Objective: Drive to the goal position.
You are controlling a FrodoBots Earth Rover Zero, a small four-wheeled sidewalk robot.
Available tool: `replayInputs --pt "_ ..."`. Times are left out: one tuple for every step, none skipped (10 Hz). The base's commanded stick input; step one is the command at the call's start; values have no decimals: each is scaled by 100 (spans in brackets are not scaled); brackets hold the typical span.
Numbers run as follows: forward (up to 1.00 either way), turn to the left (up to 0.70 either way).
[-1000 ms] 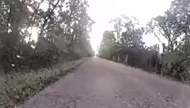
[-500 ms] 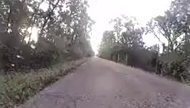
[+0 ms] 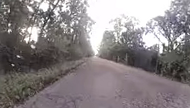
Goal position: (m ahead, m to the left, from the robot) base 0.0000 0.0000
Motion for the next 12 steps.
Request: replayInputs --pt "10 1" --pt "10 1" --pt "10 1" --pt "10 1" --pt "10 1" --pt "10 1" --pt "10 1" --pt "10 1" --pt "10 1" --pt "10 1" --pt "10 1" --pt "10 1"
